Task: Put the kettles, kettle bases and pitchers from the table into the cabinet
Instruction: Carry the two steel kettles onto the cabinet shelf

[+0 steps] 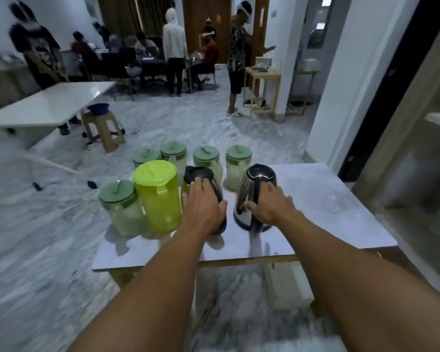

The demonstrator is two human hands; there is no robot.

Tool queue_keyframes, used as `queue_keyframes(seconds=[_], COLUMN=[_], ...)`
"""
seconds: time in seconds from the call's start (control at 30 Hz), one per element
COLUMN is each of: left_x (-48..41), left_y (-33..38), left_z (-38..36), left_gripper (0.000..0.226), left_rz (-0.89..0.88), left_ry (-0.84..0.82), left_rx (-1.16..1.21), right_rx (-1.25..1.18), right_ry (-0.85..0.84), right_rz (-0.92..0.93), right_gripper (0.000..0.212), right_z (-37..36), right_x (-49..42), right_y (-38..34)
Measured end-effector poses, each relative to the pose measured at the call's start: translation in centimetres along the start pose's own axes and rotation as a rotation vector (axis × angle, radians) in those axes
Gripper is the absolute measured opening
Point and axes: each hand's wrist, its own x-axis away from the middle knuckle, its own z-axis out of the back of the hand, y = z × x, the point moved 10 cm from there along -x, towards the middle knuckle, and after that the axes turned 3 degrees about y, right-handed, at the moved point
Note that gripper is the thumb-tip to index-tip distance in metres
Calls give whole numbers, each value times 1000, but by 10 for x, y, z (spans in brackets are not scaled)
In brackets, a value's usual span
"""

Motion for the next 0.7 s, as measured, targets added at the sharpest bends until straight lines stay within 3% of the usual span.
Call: queue_keyframes(seconds=[0.13,0.23,0.37,0.47,0.53,0.7], left_x=[-9,-34,-31,-37,-41,-50], left_y=[-23,-45,-55,-49,-45,-43], left_z=[-32,-76,-91,-110,-115,-98], left_gripper=[78,75,44,31,28,36], left_rz=[212,547,694,799,796,608], left_ry=[29,23,19,16,3,27], left_rx=[174,408,646,906,968,850], right_rx=[-177,-382,-586,-733,-823,-898], right_ry=[88,163,172,135,142,178], right_rz=[-64,-256,-496,-576,-591,-594], right_gripper=[79,67,57,42,36,26], right_z=[-25,-39,-51,-71,-79,-71], right_x=[-20,-53,-46,-57,-62,-61], right_y=[7,34,57,63,61,62])
